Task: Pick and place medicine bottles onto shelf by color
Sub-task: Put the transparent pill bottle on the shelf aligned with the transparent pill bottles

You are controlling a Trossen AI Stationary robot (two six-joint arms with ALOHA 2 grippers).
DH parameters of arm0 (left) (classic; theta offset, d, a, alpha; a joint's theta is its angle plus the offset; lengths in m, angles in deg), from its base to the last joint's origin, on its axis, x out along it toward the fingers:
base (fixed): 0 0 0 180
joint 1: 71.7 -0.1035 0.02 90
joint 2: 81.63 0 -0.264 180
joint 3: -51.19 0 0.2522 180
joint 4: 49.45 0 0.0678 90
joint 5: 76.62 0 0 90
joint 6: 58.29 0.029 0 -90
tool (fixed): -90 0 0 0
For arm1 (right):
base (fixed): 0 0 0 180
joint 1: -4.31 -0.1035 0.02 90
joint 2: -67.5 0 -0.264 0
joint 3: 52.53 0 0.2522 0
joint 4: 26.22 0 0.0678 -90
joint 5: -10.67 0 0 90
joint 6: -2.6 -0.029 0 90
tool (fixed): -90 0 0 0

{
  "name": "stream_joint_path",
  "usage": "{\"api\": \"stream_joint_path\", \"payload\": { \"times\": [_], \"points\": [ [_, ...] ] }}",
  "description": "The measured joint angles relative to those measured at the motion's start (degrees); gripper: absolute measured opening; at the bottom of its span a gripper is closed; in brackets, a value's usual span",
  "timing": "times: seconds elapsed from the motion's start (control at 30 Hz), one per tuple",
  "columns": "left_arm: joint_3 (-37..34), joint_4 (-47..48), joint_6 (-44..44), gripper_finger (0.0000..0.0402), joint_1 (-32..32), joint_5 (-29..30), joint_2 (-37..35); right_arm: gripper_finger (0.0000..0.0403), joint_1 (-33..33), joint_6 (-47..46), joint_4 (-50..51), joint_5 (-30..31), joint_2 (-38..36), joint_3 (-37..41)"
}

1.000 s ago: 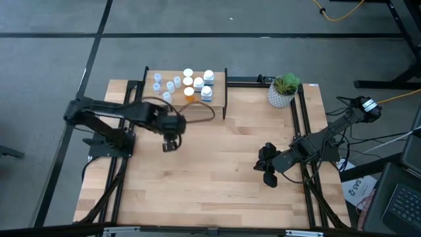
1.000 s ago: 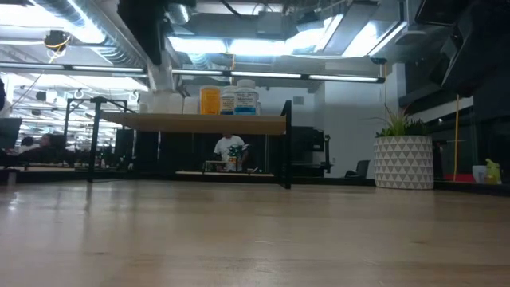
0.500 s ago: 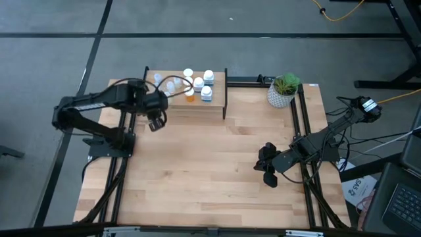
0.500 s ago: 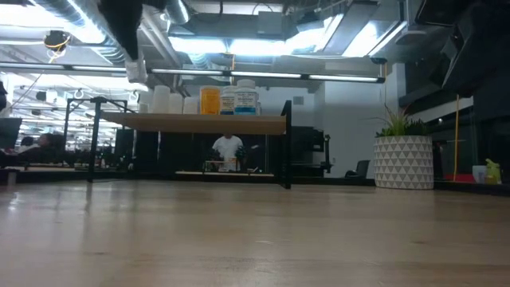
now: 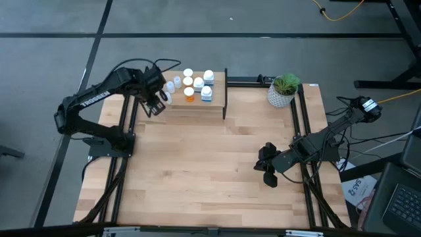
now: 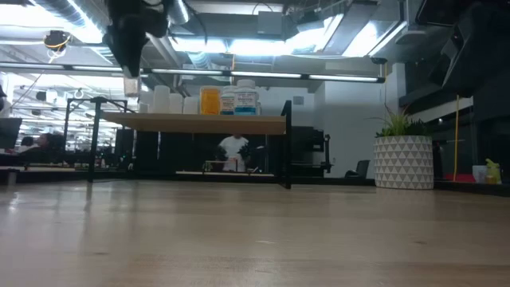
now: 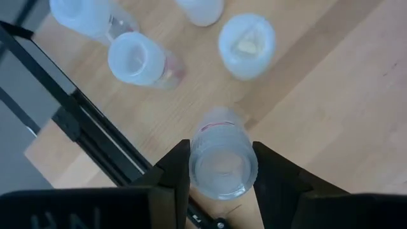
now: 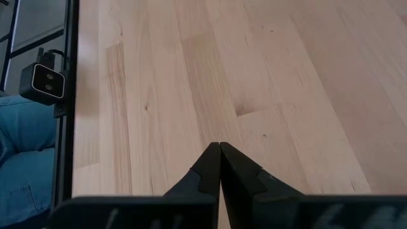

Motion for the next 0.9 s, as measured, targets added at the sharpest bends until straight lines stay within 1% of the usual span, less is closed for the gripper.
{"api": "stream_joint_path", "payload": {
  "times": [0.1,0.2,0.33,0.57,0.73,0.9],
  "points": [
    [0.00,-0.77,0.27,0.0119,-2.61,-1.99,2.15,0.0013,-0.02,-0.09,0.00,0.00,0.00,0.00],
    [-0.02,-1.01,2.24,0.0120,-4.03,-1.90,4.88,0.0013,0.00,-0.13,0.00,0.00,0.00,0.00],
    [-0.02,-1.57,3.26,0.0120,-5.98,-1.77,6.85,0.0013,0.00,-0.07,0.00,-0.02,0.00,0.00],
    [-0.02,-3.62,4.78,0.0127,-7.63,-1.64,7.52,0.0013,0.00,0.02,0.00,-0.02,0.00,0.00],
    [-0.02,-4.94,6.62,0.0143,-7.62,-1.32,7.53,0.0013,0.00,0.02,0.00,-0.02,0.00,0.00],
    [-0.02,-4.75,6.29,0.0164,-7.62,-1.28,7.53,0.0013,0.00,0.04,0.00,-0.02,0.00,0.00]
  ]
}}
